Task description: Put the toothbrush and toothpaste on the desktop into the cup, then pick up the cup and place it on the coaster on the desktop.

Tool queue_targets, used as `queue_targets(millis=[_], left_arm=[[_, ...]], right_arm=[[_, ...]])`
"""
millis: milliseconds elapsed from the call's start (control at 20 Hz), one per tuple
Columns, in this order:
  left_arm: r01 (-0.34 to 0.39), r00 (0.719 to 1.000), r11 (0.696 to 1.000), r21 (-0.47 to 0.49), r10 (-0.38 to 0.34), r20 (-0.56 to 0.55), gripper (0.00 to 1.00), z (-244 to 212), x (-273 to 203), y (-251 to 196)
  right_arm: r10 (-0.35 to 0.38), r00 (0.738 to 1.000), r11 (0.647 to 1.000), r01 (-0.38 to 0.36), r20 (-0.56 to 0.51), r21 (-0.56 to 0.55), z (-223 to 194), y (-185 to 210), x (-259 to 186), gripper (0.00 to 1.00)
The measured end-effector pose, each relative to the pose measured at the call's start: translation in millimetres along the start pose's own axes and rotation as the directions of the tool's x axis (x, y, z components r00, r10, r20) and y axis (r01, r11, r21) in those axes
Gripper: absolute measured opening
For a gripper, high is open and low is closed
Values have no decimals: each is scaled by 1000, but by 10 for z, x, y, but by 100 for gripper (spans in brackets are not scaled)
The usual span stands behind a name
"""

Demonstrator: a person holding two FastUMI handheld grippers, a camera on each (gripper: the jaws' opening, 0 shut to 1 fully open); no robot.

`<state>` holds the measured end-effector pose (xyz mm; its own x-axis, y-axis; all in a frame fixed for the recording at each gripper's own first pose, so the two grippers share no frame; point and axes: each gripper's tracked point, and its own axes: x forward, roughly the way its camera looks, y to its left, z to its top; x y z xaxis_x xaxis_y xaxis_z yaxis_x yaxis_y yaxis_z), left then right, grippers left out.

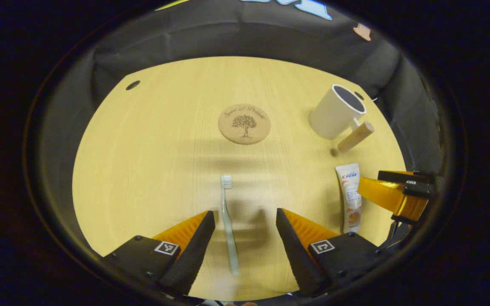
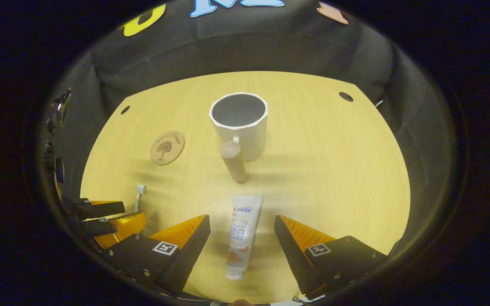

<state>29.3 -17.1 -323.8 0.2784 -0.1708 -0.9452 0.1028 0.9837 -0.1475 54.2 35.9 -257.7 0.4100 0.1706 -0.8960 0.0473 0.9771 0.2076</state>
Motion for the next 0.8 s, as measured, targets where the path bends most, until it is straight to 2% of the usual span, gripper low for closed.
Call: queue_targets(millis=[250, 550, 700, 750, 800], left_arm=[[4, 992, 999, -32, -8, -127, 96, -220, 180, 26], [-41, 989, 999, -21, 37, -144, 94, -247, 231, 98], [-89, 987, 996, 24, 92, -133, 94, -299, 255, 125], [-91, 989, 995, 33, 94, -112, 82, -286, 259, 91], [-89, 991, 995, 38, 93, -98, 80, -278, 250, 60]], right_arm=[[4, 998, 1000, -3, -66, 14, -118, 1, 210, 95], [-4, 994, 1000, 4, -106, 0, -234, -6, 374, 96], [-7, 993, 1000, 7, -118, -2, -275, 5, 410, 96], [-22, 994, 1000, 20, -111, -16, -271, -22, 417, 95], [-35, 994, 999, 32, -106, -26, -276, -40, 423, 95]])
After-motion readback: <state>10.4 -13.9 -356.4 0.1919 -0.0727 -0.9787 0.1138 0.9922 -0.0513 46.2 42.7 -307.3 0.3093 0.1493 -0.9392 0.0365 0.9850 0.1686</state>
